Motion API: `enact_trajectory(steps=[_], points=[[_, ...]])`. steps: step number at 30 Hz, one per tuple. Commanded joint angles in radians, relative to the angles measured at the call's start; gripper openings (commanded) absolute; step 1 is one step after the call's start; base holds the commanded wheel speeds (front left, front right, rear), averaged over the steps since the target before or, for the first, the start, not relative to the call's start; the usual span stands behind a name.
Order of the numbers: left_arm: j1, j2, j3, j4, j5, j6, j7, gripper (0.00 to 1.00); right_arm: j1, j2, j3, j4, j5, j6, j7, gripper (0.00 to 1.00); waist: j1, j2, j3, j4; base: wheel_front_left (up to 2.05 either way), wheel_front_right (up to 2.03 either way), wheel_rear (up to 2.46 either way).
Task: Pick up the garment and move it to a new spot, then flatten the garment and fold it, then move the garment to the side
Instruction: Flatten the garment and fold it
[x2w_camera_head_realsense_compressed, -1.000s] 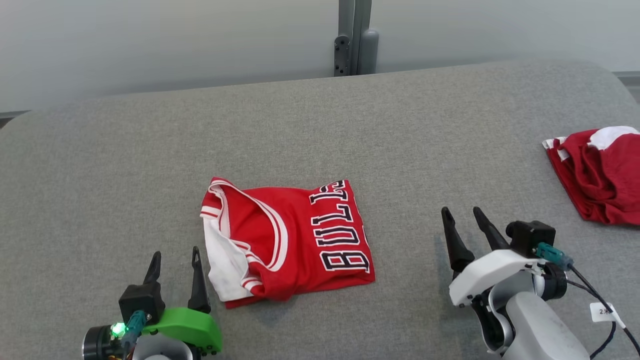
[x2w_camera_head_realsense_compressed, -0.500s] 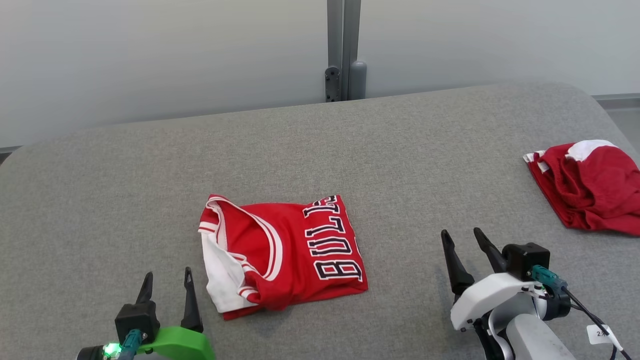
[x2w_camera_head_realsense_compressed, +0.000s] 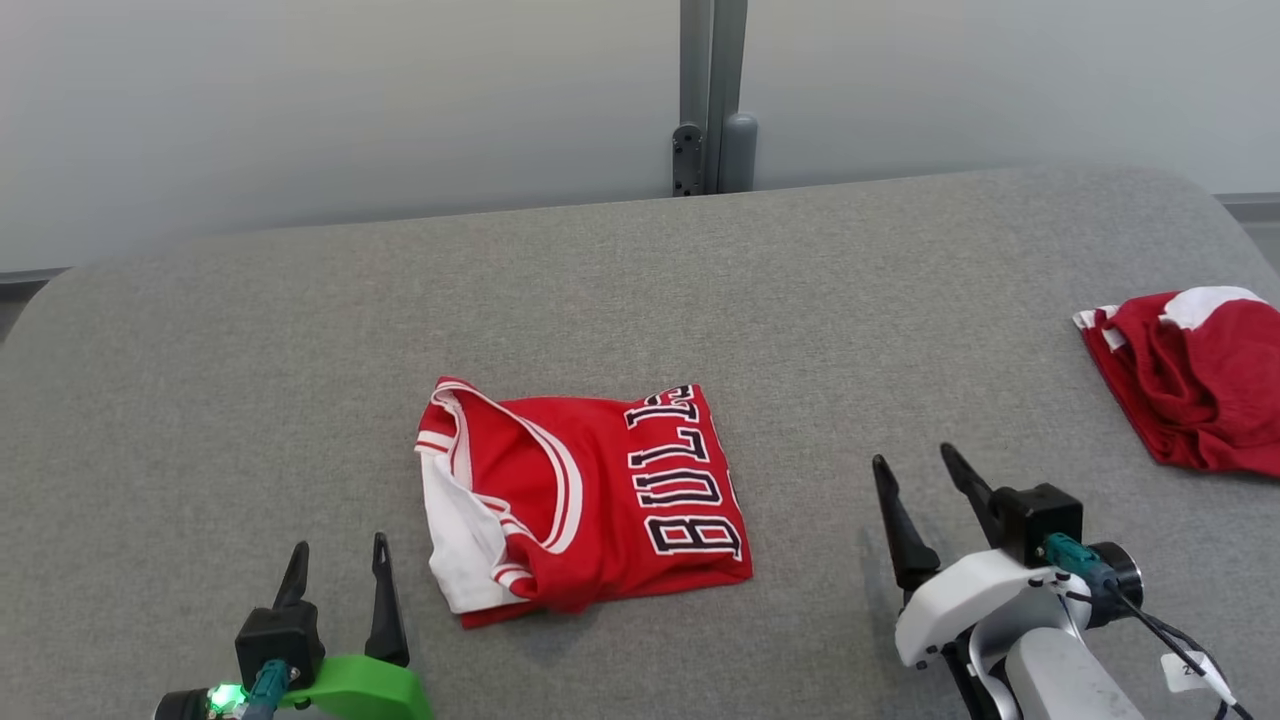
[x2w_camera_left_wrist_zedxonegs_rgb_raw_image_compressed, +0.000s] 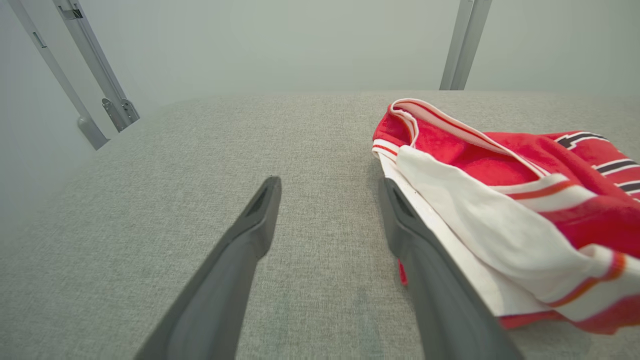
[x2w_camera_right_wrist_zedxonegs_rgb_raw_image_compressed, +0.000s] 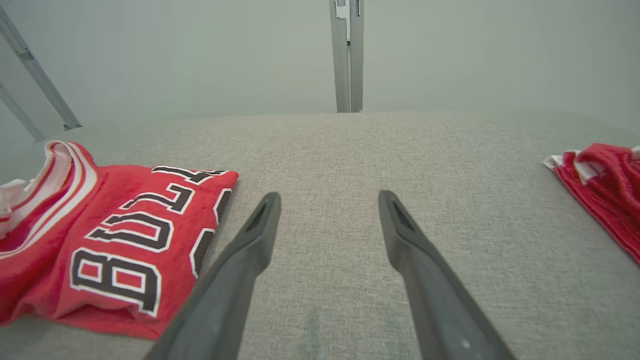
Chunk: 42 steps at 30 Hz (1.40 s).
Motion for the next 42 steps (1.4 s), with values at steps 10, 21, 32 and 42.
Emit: enact_trajectory(steps=[10, 21, 32, 42], points=[[-0.023, 0.004, -0.026, 0.003, -0.022, 0.007, 0.000, 1.00, -0.025, -0.001, 0.259, -0.019, 0.052, 0.000, -0.002, 1.00, 0.0000, 0.0000, 0.045, 0.124, 0.00, 0.00, 0.00], [-0.023, 0.004, -0.043, -0.002, -0.031, 0.011, 0.000, 1.00, -0.093, -0.001, 0.516, -0.069, 0.143, 0.000, -0.002, 1.00, 0.0000, 0.0000, 0.070, 0.237, 0.00, 0.00, 0.00], [-0.034, 0.004, -0.055, -0.009, -0.060, 0.021, 0.000, 1.00, -0.152, -0.008, 0.599, 0.038, 0.102, 0.000, -0.002, 0.58, 0.0000, 0.0000, 0.095, 0.257, 0.00, 0.00, 0.00], [-0.076, 0.004, -0.105, -0.007, -0.093, 0.027, 0.000, 1.00, -0.265, 0.000, 0.715, 0.113, 0.174, 0.000, -0.002, 0.00, 0.0000, 0.0000, 0.143, 0.299, 0.00, 0.00, 0.00]])
